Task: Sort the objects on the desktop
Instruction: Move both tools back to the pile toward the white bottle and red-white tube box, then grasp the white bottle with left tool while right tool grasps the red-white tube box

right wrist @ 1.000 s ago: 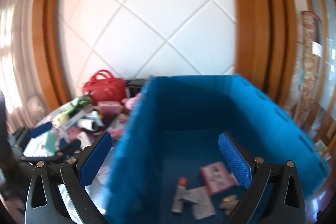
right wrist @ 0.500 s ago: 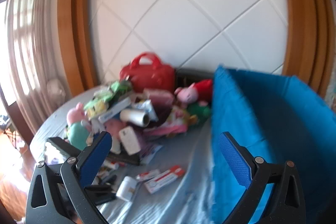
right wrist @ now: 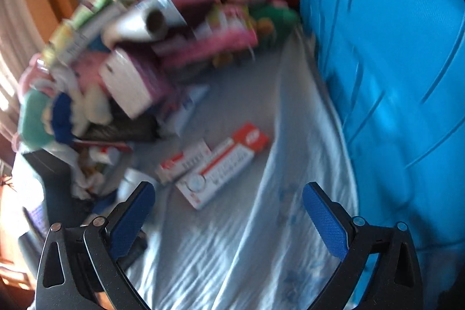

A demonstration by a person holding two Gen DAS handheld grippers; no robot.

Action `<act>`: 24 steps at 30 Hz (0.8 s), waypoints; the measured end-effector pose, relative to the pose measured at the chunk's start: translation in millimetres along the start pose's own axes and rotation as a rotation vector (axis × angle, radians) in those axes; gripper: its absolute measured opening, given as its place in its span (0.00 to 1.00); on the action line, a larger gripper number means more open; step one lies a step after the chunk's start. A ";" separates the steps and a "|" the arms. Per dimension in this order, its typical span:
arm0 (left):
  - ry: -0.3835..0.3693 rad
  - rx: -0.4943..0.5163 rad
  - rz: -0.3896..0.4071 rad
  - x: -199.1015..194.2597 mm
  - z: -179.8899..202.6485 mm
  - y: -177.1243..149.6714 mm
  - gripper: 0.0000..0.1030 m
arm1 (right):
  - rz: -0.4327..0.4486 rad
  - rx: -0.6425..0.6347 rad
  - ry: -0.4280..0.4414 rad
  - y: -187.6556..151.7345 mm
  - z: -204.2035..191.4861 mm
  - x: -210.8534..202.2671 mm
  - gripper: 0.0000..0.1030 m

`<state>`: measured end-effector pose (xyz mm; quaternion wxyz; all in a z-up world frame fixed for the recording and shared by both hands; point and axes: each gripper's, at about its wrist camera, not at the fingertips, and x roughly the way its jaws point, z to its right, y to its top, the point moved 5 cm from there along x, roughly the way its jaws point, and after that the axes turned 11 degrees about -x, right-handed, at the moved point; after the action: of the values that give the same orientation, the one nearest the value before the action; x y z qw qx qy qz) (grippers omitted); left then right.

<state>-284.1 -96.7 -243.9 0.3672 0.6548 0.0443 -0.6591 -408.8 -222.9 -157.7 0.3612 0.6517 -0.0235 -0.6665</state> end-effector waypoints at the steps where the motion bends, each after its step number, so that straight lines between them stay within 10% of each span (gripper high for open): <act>1: 0.002 0.002 0.002 1.0 -0.8 2.1 0.44 | -0.020 0.008 0.003 -2.5 0.9 7.4 1.00; 9: -0.026 0.001 0.003 10.2 -4.4 19.1 0.44 | -0.145 0.066 0.028 3.2 -0.9 74.9 0.70; 14: -0.044 0.013 -0.002 14.8 -2.8 25.1 0.44 | -0.178 0.113 0.024 8.8 1.2 100.4 0.70; 24: -0.100 0.019 -0.029 6.8 -0.1 21.6 0.44 | -0.195 0.064 0.021 -13.7 4.7 83.1 0.43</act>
<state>-271.5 -115.2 -240.8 0.3532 0.6240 0.0291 -0.6965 -409.9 -257.4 -234.7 0.2740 0.6690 0.0223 -0.6905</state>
